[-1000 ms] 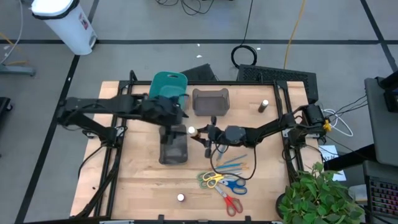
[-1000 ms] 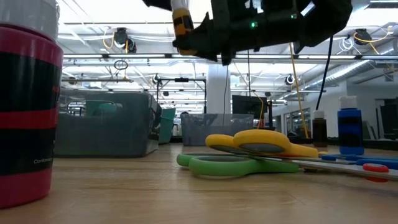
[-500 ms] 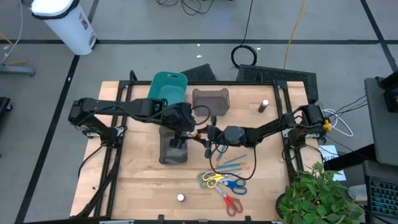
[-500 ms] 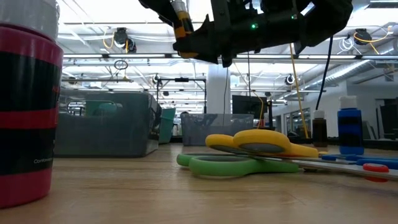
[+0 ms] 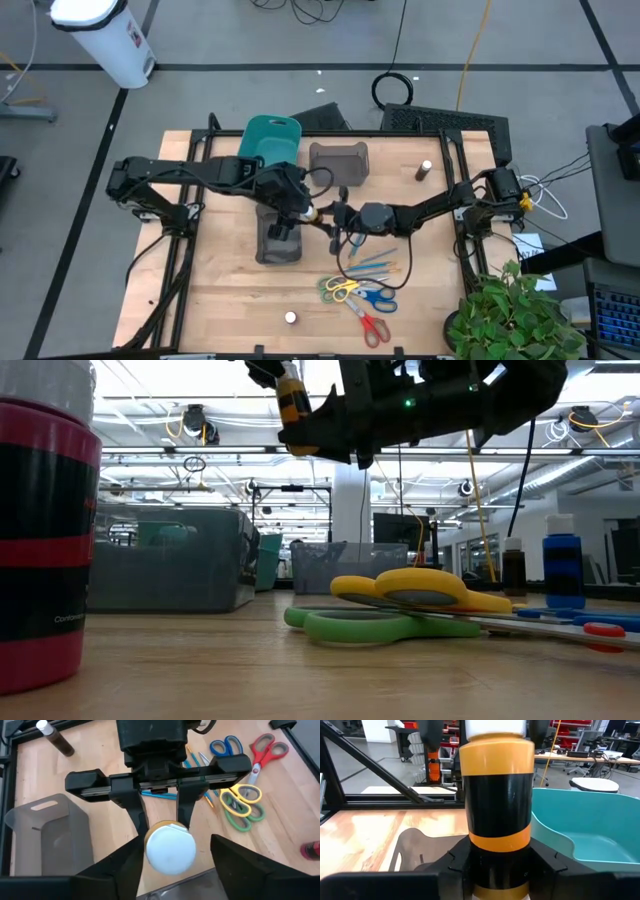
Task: Pick & Place Paint Supplies
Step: Put the yellow paint bottle into the blue bin, then put the pink paint bottle into the blue bin
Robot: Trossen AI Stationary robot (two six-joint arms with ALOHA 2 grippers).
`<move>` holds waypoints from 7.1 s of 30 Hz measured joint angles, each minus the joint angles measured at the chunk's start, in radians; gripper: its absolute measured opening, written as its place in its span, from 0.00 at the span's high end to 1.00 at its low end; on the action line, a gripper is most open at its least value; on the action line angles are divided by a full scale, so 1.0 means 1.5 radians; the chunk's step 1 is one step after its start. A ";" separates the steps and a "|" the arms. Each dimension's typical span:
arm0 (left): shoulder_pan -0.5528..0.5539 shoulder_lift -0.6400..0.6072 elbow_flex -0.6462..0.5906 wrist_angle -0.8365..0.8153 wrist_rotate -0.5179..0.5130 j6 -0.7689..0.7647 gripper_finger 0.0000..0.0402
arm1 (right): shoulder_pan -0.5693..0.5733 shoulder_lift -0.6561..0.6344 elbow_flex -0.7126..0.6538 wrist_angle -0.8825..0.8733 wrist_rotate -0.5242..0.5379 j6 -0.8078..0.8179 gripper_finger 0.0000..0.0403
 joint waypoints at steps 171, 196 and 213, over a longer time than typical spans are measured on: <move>0.590 -0.081 -0.311 -0.272 -0.111 -0.321 0.56 | 0.005 -0.269 -0.119 -0.136 0.001 0.122 0.31; 0.492 -0.081 -0.311 -0.268 -0.075 -0.333 0.56 | 0.005 -0.269 -0.119 -0.136 0.001 0.122 0.31; 0.449 -0.245 -0.308 -0.271 -0.076 -0.349 0.56 | 0.005 -0.269 -0.119 -0.151 0.001 0.123 0.31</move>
